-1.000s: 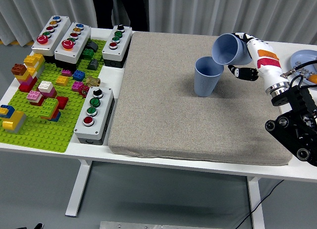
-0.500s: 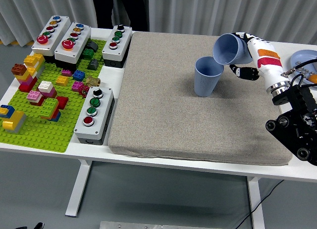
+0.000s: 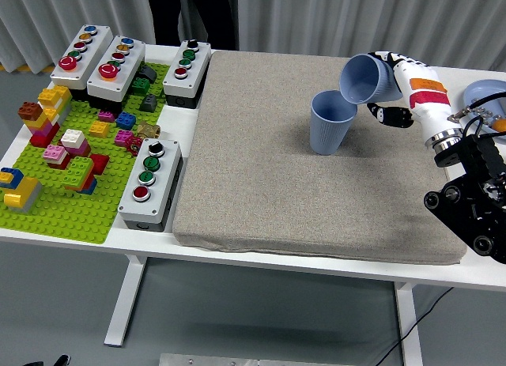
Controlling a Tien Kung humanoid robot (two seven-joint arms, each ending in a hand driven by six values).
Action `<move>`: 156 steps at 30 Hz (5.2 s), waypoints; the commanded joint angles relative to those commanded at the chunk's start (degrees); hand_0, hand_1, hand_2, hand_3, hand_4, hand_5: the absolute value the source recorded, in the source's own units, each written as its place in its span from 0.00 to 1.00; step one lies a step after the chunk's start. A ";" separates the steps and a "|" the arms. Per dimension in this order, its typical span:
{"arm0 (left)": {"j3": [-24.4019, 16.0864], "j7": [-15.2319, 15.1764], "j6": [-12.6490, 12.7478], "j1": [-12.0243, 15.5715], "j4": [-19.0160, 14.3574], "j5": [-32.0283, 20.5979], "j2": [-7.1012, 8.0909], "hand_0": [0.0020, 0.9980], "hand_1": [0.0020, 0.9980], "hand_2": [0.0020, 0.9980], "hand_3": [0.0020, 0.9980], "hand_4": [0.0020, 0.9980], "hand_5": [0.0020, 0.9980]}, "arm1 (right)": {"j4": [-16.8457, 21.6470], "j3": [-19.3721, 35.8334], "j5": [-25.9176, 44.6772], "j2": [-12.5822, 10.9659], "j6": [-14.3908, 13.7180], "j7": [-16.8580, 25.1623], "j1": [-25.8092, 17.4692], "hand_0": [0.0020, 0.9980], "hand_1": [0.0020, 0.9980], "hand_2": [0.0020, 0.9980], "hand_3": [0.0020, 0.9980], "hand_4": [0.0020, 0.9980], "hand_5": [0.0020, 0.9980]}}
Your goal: Pick cup pour cup place
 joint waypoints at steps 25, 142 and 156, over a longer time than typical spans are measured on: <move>0.25 0.04 0.02 0.13 0.00 -0.21 0.13 0.76 0.81 0.84 0.76 0.51 0.93 | -2.12 -2.71 -1.74 -0.46 -0.59 -0.30 1.44 0.76 0.66 0.58 0.66 0.68 0.08; -0.06 0.22 -0.01 0.09 0.00 -0.13 0.19 0.77 0.81 0.84 0.77 0.51 0.93 | 1.47 -8.47 -13.01 -1.54 -2.42 -11.31 4.18 0.79 0.67 0.58 0.64 0.66 0.00; -0.20 0.29 0.01 0.48 0.00 0.07 0.22 0.77 0.81 0.84 0.77 0.51 0.93 | 1.83 -9.27 -14.05 -1.50 -1.86 -11.88 4.15 0.79 0.67 0.58 0.64 0.65 0.00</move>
